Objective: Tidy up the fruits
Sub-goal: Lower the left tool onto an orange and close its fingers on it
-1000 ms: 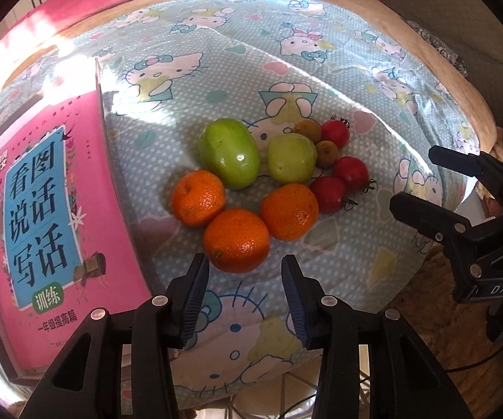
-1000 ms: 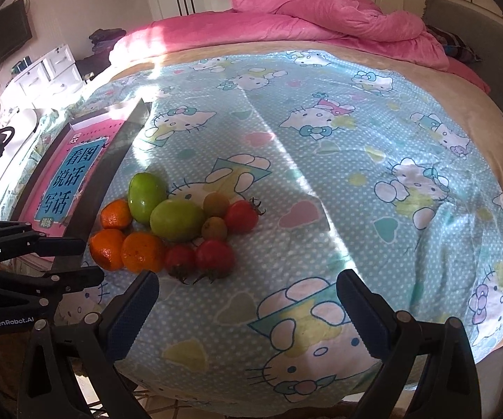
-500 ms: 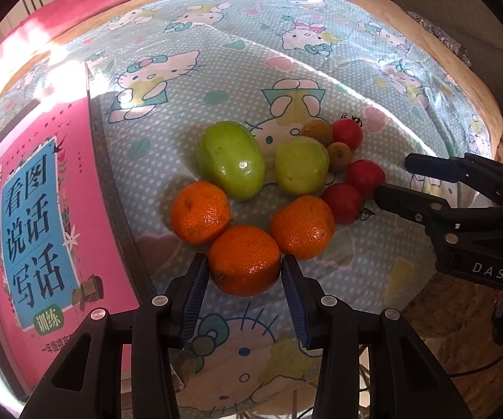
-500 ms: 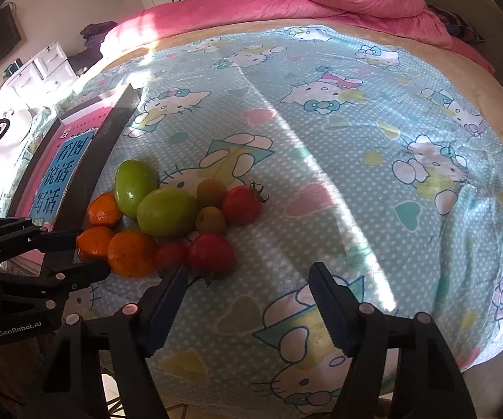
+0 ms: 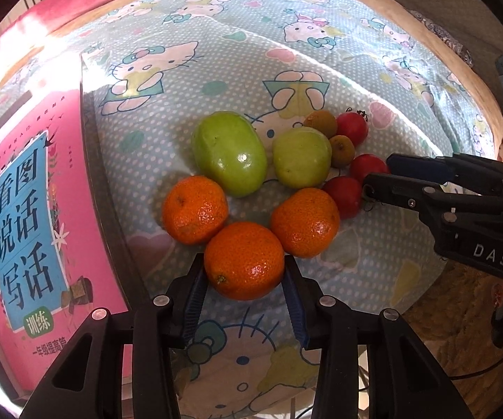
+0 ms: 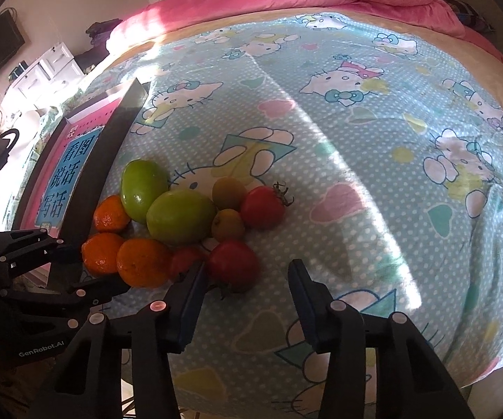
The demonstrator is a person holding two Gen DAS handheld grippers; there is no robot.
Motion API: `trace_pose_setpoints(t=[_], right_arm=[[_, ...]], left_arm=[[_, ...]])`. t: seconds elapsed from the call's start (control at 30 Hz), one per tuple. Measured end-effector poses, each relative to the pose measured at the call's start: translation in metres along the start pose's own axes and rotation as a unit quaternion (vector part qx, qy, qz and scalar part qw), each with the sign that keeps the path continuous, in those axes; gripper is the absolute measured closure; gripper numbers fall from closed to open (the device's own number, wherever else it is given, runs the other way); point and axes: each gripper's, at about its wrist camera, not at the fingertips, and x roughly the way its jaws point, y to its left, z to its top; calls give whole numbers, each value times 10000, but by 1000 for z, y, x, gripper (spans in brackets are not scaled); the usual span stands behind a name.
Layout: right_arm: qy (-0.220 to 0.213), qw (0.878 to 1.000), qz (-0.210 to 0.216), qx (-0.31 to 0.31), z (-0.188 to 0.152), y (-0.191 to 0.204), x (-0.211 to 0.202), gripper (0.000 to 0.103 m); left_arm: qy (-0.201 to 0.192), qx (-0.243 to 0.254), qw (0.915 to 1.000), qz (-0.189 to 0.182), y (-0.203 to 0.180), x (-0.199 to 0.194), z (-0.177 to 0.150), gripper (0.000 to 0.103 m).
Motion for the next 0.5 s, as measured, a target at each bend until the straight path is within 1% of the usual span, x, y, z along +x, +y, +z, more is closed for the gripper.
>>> trace_pose_setpoints(t=[0.03, 0.07, 0.13, 0.3, 0.5], right_arm=[[7, 10000, 52, 25, 1, -1, 1, 61], [25, 9999, 130, 59, 1, -1, 2, 67], [61, 9993, 347, 127, 2, -1, 4, 73], [39, 9993, 356, 44, -1, 0, 2, 73], [-103, 9993, 362, 30, -4, -1, -6, 73]], left_arm=[[-9, -1, 10000, -2, 1, 0, -1, 60], [-25, -12, 10000, -10, 1, -1, -1, 60], [-56, -48, 10000, -53, 2, -2, -2, 60], [-115, -118, 9997, -167, 7, -7, -5, 60], [-147, -378, 9981, -463, 17, -16, -11, 60]])
